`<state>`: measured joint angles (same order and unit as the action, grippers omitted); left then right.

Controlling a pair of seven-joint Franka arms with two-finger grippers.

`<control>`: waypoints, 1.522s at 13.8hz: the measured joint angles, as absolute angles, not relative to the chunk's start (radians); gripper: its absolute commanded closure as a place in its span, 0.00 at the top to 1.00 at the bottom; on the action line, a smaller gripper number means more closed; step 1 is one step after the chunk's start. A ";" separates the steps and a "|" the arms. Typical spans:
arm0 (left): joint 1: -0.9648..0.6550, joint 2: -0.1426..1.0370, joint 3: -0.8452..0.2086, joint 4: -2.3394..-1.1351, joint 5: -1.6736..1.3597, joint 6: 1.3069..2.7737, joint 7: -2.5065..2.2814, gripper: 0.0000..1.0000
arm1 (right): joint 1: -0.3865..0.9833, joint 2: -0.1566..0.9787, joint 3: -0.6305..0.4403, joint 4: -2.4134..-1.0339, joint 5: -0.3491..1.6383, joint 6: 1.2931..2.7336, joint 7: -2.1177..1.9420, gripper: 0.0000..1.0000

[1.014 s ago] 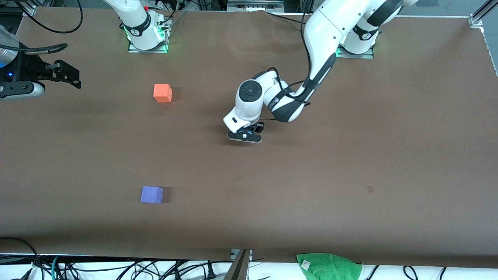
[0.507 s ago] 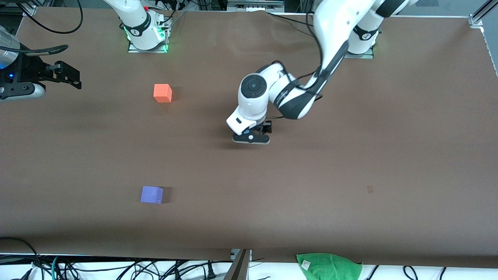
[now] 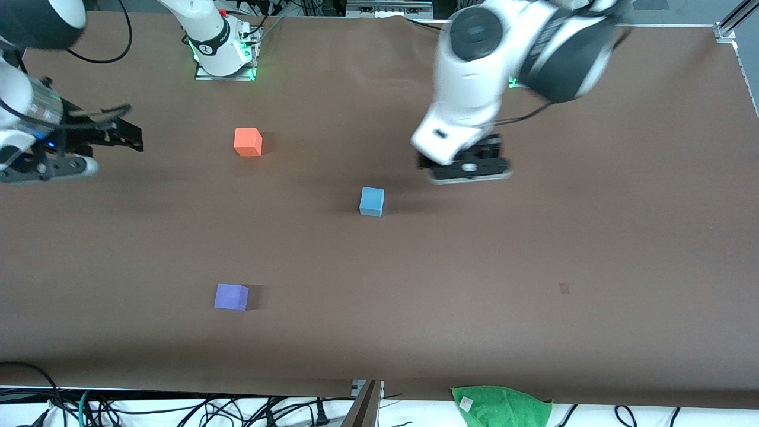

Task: Place blue block between orange and purple blocks

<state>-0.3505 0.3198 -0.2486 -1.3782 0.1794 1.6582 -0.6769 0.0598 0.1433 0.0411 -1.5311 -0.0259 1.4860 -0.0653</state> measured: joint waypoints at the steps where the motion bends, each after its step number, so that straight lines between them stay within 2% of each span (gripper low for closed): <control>1: -0.294 0.294 -0.248 -1.379 0.179 1.631 -0.609 1.00 | 0.068 0.163 0.044 -1.531 -0.024 1.490 -0.066 1.00; 3: -0.185 0.265 -0.248 -1.382 0.179 1.579 -0.507 1.00 | 0.115 0.205 0.047 -1.532 -0.012 1.523 -0.064 1.00; 6: -0.056 0.243 -0.243 -1.388 0.165 1.547 -0.365 1.00 | 0.258 0.277 0.052 -1.532 0.005 1.654 0.102 1.00; 8: -0.007 0.207 -0.191 -1.414 0.082 1.543 -0.210 1.00 | 0.361 0.335 0.054 -1.533 0.009 1.752 0.264 1.00; 11: 0.013 0.080 -0.091 -1.561 0.007 1.603 -0.092 1.00 | 0.484 0.425 0.055 -1.532 0.009 1.889 0.502 1.00; 14: 0.022 -0.044 -0.084 -1.703 0.005 1.656 -0.087 1.00 | 0.558 0.504 0.055 -1.532 0.010 2.001 0.662 1.00; 21: 0.033 -0.050 -0.087 -1.714 0.005 1.659 -0.087 1.00 | 0.714 0.659 0.053 -1.531 0.009 2.277 0.844 1.00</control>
